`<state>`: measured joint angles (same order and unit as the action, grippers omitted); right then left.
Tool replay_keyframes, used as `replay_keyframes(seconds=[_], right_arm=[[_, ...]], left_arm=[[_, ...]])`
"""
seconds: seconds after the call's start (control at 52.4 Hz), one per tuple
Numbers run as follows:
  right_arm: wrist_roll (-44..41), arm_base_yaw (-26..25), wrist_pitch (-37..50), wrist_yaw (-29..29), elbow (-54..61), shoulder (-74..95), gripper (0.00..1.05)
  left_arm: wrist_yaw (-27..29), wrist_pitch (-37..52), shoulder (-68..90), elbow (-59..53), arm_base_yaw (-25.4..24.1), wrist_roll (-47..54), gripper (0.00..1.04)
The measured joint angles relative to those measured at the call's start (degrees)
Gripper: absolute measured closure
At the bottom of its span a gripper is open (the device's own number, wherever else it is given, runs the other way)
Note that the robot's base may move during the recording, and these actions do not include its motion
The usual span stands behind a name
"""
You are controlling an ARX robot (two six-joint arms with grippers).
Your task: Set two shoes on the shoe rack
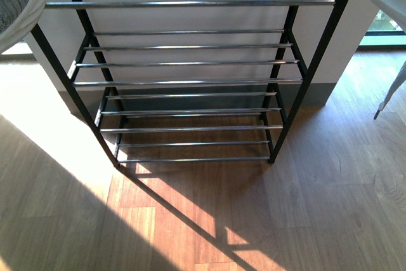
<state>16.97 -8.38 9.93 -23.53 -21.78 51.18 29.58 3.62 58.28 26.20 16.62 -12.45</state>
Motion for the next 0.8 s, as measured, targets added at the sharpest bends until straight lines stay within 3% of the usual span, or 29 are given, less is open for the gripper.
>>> replay_keyframes(seconds=[0.592, 0.687, 0.801], right_arm=[[0.0, 0.0, 0.0, -0.02, 0.0, 0.0, 1.03], [-6.71, -0.61, 6.8, -10.67, 0.0, 2.97, 1.03], [-11.69, 3.61, 5.86, -14.16, -3.8, 7.13, 1.03]], left_arm=[[0.02, 0.0, 0.0, 0.0, 0.0, -0.02, 1.03], [0.04, 0.0, 0.0, 0.02, 0.0, -0.02, 1.03], [0.04, 0.0, -0.09, 0.02, -0.02, -0.02, 1.03]])
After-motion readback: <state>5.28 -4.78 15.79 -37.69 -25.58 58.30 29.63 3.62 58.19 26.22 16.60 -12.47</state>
